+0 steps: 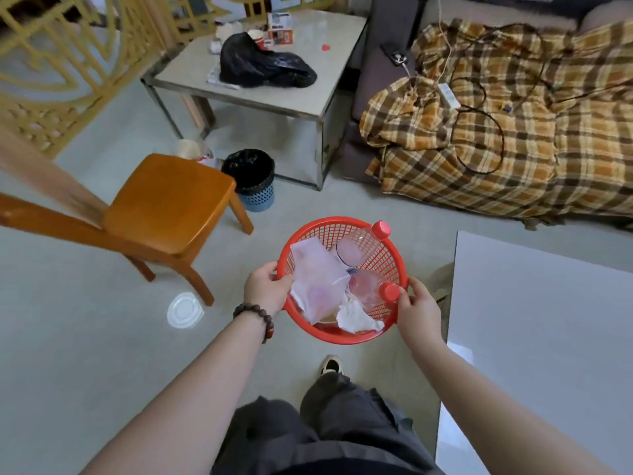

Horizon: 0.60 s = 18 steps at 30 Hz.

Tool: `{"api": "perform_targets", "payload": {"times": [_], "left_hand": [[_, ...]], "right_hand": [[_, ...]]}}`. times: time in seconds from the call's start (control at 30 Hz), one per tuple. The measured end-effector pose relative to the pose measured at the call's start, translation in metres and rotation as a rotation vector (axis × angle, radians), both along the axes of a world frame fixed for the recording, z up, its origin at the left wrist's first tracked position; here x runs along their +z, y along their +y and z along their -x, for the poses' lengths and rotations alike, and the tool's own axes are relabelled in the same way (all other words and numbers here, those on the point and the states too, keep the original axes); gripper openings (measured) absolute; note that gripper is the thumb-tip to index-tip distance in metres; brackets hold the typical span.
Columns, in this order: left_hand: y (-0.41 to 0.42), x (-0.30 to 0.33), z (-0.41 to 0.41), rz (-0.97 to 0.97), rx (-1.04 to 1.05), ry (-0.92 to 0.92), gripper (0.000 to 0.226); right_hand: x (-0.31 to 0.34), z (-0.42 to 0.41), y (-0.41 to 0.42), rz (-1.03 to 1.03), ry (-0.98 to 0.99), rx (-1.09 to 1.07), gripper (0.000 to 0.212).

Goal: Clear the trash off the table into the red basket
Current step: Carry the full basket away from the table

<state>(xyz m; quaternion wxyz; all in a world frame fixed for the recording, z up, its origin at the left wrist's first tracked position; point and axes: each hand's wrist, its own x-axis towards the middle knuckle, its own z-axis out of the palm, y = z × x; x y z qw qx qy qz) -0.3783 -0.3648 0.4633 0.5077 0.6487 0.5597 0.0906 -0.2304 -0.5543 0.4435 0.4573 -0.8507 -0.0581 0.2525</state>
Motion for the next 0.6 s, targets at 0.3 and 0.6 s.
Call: {"api": "perform_targets", "payload": {"times": [0.3,0.6], "left_hand": [[0.096,-0.021,-0.105,-0.018,-0.051,0.0,0.013],[0.228,-0.067,-0.211,0.012,-0.031,0.049,0.019]], "right_hand": [[-0.013,-0.088,0.091,0.042,0.035,-0.139,0.033],[-0.051,-0.175,0.225,0.114,0.094,-0.207,0.034]]}}
